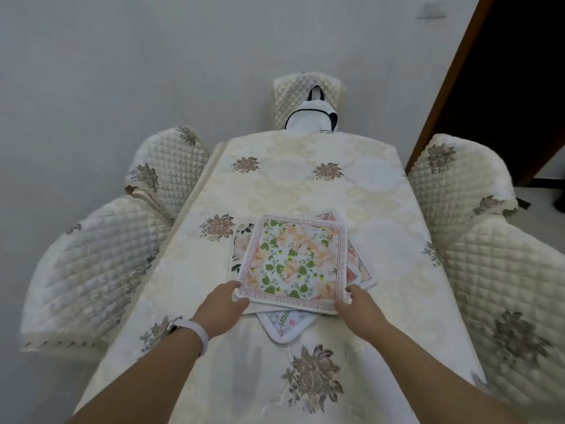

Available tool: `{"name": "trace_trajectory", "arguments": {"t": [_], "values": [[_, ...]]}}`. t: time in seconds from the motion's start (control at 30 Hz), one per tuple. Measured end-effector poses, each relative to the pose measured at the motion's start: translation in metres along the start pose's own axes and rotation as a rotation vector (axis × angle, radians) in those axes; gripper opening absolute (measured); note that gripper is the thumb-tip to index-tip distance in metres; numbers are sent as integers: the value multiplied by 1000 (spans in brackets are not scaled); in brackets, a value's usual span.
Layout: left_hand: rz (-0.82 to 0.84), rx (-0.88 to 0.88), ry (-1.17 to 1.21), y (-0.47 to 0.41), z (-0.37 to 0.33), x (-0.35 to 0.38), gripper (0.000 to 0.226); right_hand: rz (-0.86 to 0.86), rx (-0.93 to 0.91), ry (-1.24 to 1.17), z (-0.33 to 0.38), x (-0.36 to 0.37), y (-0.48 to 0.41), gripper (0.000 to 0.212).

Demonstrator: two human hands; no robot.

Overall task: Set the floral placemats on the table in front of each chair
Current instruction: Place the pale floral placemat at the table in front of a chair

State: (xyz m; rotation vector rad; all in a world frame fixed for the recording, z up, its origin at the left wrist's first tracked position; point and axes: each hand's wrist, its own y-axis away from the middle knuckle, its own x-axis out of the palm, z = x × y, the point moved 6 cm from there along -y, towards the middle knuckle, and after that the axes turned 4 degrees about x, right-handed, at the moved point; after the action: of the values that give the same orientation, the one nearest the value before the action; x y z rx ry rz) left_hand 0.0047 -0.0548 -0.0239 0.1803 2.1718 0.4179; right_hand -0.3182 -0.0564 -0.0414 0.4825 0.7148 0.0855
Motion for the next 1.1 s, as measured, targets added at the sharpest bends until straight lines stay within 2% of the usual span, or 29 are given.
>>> {"name": "trace_trajectory", "arguments": {"t": [0.2, 0.3, 0.43, 0.5, 0.63, 0.67, 0.77, 0.9, 1.1], "values": [[43, -102, 192, -50, 4, 28, 53, 47, 146, -211, -8, 15, -32, 55], [-9, -109, 241, -70, 6, 34, 35, 17, 236, -350, -12, 18, -48, 49], [-110, -117, 223, -89, 10, 35, 53, -36, 291, -482, -14, 21, -63, 30], [-145, -125, 231, -97, 14, 33, 54, -54, 299, -483, -14, 23, -68, 25], [-231, -95, 294, -107, 19, 27, 24, -149, 243, -432, -13, 21, -72, 31], [-240, -93, 316, -108, 19, 26, 24, -169, 240, -428, -13, 21, -73, 31], [-216, -173, 458, -112, 23, 28, 46, -203, 274, -469, -16, 21, -76, 24], [-151, -241, 490, -110, 22, 35, 25, -178, 261, -478, -13, 19, -78, 22], [-143, -193, 500, -88, 2, 29, 17, -155, 174, -433, -1, 6, -60, 17]]}}
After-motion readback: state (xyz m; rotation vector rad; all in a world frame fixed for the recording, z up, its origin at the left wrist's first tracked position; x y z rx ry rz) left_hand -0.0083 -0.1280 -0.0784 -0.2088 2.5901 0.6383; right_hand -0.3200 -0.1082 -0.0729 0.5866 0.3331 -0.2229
